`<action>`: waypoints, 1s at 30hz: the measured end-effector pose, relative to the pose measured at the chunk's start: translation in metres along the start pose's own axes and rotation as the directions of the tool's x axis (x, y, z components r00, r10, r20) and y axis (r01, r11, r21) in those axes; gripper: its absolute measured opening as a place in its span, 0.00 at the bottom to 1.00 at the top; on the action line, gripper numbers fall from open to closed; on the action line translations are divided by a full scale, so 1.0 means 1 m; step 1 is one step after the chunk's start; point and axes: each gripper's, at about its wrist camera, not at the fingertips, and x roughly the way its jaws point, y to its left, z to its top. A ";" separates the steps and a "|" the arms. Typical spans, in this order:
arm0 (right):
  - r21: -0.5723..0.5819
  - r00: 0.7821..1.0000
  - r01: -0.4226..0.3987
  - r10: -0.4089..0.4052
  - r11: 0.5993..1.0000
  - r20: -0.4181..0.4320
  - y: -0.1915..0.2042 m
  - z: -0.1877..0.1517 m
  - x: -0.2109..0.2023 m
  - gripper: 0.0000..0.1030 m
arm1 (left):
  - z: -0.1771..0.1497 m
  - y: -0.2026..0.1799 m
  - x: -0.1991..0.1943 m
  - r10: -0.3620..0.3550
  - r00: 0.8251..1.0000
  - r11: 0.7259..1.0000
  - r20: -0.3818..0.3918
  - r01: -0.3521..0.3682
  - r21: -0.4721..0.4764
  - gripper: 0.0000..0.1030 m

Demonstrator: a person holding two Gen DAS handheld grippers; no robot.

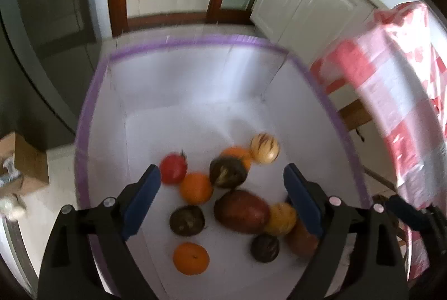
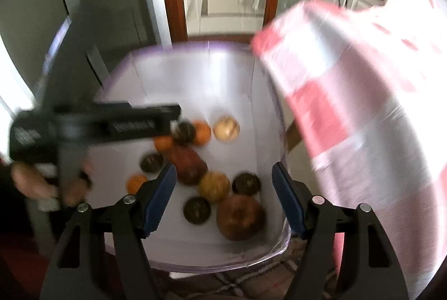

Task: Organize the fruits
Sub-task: 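Move both open tools back to the two cherry tomatoes on the table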

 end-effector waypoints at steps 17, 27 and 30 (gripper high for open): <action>0.644 0.844 0.119 -0.418 0.756 0.335 -0.198 -0.003 -0.180 0.85 | 0.091 -0.248 -0.060 -0.229 0.955 0.905 0.189 0.137 0.403 0.98; 0.896 0.807 0.167 -0.579 0.410 0.114 -0.339 -0.076 -0.198 0.85 | 0.089 -0.431 -0.004 -0.389 0.920 0.806 0.045 0.316 0.501 0.98; 0.917 0.798 0.179 -0.598 0.356 0.076 -0.371 -0.091 -0.201 0.85 | 0.087 -0.468 0.013 -0.402 0.915 0.786 0.021 0.333 0.521 0.98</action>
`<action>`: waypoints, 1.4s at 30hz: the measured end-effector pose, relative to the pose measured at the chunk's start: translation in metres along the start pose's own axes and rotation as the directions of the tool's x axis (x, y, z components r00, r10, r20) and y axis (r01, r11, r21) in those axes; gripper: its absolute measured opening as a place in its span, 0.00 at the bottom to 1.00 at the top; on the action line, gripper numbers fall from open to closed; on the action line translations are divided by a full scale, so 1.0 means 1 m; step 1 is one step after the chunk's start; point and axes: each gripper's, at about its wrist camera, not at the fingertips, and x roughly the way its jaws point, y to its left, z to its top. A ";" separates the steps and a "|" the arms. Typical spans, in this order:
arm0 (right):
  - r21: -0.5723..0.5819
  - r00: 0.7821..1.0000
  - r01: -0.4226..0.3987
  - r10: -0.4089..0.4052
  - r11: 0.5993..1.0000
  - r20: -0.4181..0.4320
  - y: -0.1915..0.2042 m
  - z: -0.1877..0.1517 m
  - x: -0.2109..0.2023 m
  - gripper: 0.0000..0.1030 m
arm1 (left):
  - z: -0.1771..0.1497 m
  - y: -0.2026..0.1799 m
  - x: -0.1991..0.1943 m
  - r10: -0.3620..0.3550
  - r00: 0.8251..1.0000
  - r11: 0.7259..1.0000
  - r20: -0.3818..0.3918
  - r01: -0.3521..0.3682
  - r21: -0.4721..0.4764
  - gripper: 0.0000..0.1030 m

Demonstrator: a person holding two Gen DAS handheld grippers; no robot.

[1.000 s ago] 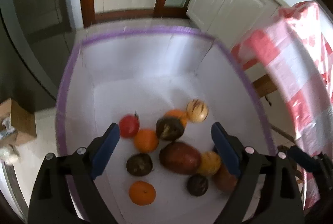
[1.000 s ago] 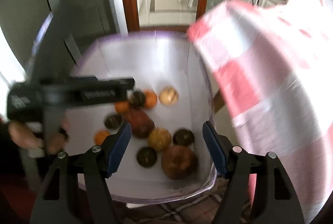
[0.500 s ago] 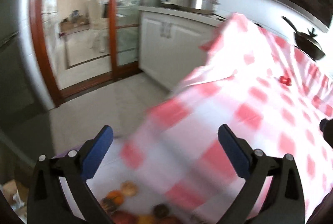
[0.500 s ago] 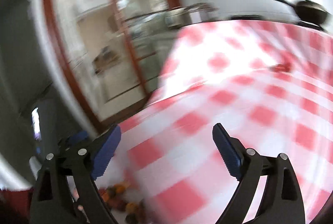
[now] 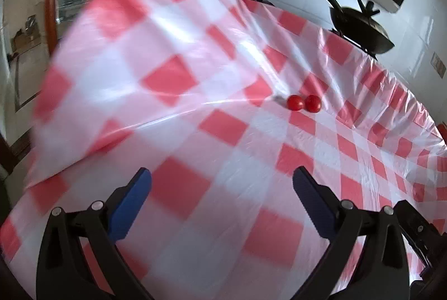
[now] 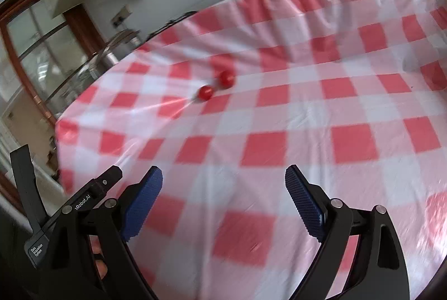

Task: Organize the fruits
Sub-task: 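Move both open tools back to the two cherry tomatoes on the table, then grasp a cherry tomato with the right tool while the left grasps the other tomato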

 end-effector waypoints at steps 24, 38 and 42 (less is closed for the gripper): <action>-0.010 0.994 0.082 -0.082 0.997 -0.068 -0.021 0.080 0.135 0.84 | 0.016 -0.002 0.051 -0.119 0.993 0.988 -0.003 0.118 -0.099 0.98; -0.205 0.961 0.211 -0.241 0.956 -0.133 0.017 0.125 0.220 0.69 | 0.014 0.001 0.051 -0.139 0.990 0.984 -0.002 0.138 -0.109 0.98; -0.281 0.950 0.228 -0.276 0.932 -0.146 0.036 0.134 0.247 0.61 | 0.014 0.002 0.051 -0.141 0.990 0.984 0.002 0.141 -0.112 0.98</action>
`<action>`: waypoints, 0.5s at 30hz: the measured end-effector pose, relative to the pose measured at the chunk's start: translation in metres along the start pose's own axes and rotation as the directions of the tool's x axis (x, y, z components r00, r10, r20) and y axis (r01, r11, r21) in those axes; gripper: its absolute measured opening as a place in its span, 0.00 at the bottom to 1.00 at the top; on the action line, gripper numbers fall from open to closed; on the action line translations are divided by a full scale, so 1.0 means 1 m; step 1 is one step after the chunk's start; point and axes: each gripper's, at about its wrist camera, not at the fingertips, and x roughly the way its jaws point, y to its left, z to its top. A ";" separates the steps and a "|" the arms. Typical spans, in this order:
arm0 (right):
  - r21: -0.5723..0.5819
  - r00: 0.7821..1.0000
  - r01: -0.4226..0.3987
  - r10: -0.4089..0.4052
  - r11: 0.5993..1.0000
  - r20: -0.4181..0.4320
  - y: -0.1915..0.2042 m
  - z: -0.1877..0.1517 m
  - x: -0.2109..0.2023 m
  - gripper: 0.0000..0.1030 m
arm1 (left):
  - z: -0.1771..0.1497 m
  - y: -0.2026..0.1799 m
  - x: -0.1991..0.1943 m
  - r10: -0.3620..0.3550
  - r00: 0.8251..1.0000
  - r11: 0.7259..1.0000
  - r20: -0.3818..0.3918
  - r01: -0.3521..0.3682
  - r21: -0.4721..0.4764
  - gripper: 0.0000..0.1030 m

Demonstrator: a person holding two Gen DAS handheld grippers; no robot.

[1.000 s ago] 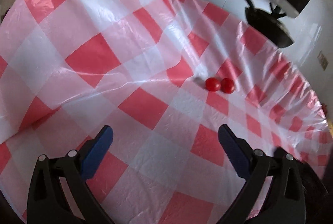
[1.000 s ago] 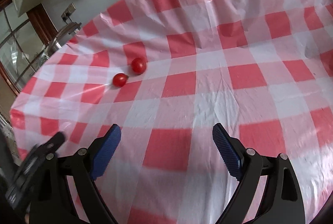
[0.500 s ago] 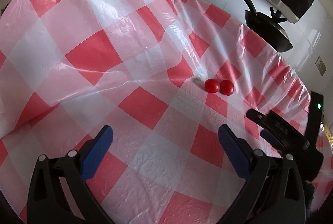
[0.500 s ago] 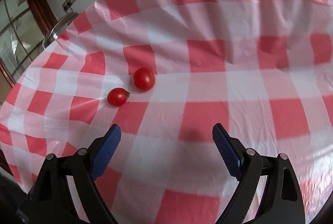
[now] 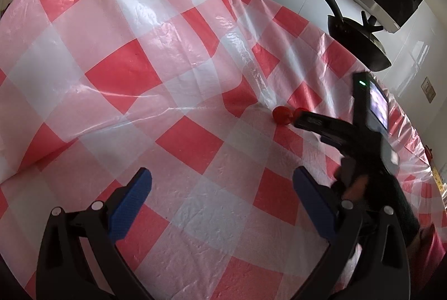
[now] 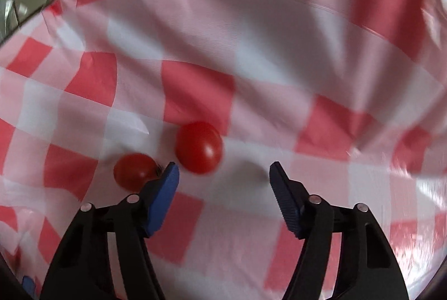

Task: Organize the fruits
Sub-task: 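Grasp a cherry tomato with the right tool while the left grasps the other tomato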

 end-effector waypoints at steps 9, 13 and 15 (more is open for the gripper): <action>0.036 0.995 -0.087 0.085 0.996 0.051 -0.010 -0.008 -0.023 0.34 | -0.001 -0.003 0.001 0.003 1.000 1.000 0.002 -0.003 0.009 0.98; 0.177 0.978 -0.180 0.157 0.968 0.138 -0.052 -0.050 -0.064 0.34 | -0.001 -0.004 0.000 0.008 1.000 1.000 0.003 -0.008 0.015 0.98; 0.265 0.973 -0.203 0.164 0.942 0.163 -0.079 -0.075 -0.077 0.34 | -0.001 -0.005 0.000 0.011 1.000 1.000 0.004 -0.011 0.020 0.98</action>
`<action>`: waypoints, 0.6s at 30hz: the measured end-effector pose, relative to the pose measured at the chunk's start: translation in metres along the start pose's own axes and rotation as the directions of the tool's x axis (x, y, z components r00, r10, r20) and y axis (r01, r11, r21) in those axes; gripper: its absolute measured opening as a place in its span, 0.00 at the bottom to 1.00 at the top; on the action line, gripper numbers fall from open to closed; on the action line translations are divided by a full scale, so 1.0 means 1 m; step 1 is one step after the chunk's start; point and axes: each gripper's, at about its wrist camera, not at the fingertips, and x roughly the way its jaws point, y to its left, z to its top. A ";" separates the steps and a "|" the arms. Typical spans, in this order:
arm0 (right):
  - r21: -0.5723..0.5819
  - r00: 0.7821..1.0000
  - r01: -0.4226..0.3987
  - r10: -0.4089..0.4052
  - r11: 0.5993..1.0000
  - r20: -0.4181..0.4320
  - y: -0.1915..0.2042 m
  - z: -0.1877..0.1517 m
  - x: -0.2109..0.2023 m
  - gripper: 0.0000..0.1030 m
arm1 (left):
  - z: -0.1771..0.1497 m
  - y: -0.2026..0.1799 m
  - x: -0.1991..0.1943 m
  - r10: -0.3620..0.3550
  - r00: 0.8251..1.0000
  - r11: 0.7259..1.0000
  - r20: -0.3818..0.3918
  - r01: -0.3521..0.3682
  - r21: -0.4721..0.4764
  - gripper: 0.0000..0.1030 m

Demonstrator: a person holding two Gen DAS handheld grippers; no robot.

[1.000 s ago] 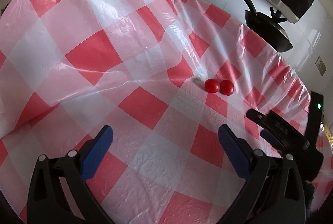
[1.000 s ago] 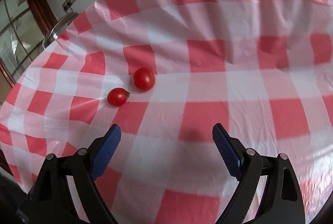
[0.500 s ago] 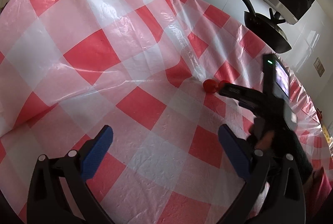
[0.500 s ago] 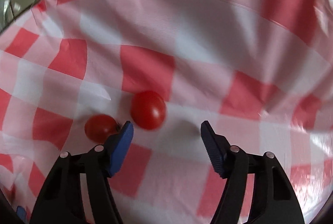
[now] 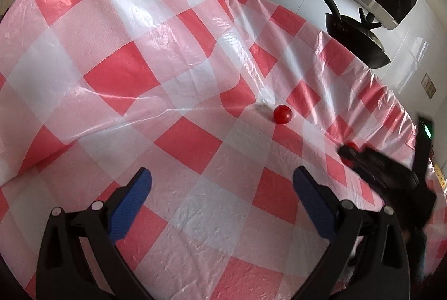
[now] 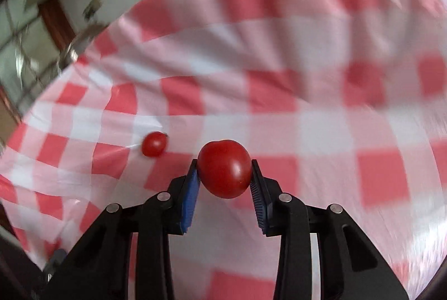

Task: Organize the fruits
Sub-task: 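Grasp a cherry tomato with the right tool while the left grasps the other tomato, then carry both cherry tomatoes over the white box with both tools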

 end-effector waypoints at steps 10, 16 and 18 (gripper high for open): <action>0.170 0.990 -0.073 0.051 0.983 0.131 -0.050 -0.003 -0.029 0.35 | -0.002 -0.015 0.000 0.001 1.000 0.998 -0.014 0.000 0.061 0.98; 0.191 0.987 -0.079 0.051 0.978 0.150 -0.048 -0.001 -0.029 0.35 | 0.018 -0.069 0.042 0.026 0.999 0.977 -0.033 -0.018 0.212 0.98; 0.190 0.987 -0.083 0.055 0.978 0.150 -0.049 -0.001 -0.029 0.35 | 0.029 -0.086 0.067 0.036 0.997 0.971 -0.062 -0.020 0.240 0.98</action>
